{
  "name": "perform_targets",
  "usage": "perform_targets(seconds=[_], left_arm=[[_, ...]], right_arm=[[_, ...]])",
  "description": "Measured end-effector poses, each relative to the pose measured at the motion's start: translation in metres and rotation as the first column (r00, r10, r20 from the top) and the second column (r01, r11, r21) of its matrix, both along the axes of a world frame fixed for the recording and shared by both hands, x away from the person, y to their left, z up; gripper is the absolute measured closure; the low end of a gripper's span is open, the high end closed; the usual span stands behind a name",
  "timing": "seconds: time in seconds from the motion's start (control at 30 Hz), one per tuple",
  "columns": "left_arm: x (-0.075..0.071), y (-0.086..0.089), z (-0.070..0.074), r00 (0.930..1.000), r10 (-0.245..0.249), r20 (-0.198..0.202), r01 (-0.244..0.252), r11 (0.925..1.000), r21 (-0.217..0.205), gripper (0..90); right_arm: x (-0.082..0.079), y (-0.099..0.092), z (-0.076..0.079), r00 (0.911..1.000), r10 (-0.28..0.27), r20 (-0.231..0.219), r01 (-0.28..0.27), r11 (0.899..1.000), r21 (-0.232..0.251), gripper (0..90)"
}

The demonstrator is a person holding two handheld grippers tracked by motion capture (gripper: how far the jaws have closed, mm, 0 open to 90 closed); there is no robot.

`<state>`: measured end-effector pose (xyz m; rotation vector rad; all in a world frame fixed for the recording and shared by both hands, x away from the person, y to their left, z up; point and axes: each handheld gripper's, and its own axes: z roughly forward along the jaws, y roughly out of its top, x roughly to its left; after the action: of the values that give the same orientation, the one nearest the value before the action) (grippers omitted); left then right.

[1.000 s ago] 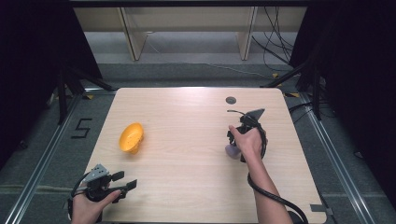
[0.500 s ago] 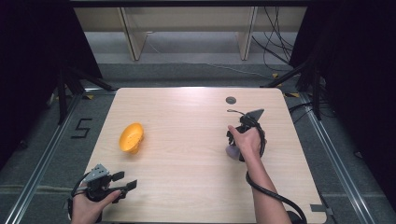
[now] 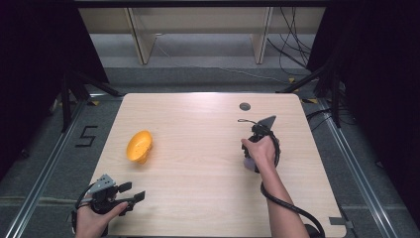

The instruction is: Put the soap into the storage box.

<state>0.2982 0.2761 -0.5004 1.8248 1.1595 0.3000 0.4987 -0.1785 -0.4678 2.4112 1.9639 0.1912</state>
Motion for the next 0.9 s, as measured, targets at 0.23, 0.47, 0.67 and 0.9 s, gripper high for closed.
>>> perform_targets(seconds=[0.23, 0.47, 0.67, 0.9], left_arm=[[0.000, 0.000, 0.000, 1.0000, -0.001, -0.005, 0.001, 1.0000, 0.003, 28.4], [0.000, 0.000, -0.001, 1.0000, -0.004, -0.004, 0.004, 1.0000, 0.003, 28.3], [0.000, -0.001, -0.001, 0.9999, -0.011, -0.004, 0.011, 0.9999, 0.004, 28.4], [0.000, 0.000, -0.001, 0.9999, -0.008, -0.006, 0.008, 1.0000, 0.003, 28.4]], right_arm=[[0.001, 0.000, 0.001, 0.9983, 0.051, -0.029, -0.052, 0.999, -0.016, 49.1], [0.002, 0.005, 0.000, 0.9911, 0.130, -0.031, -0.131, 0.990, -0.051, 48.6], [0.001, 0.006, -0.003, 0.9807, 0.194, -0.021, -0.195, 0.978, -0.075, 49.2], [0.002, 0.008, -0.002, 0.9768, 0.210, -0.040, -0.212, 0.976, -0.051, 49.8]])
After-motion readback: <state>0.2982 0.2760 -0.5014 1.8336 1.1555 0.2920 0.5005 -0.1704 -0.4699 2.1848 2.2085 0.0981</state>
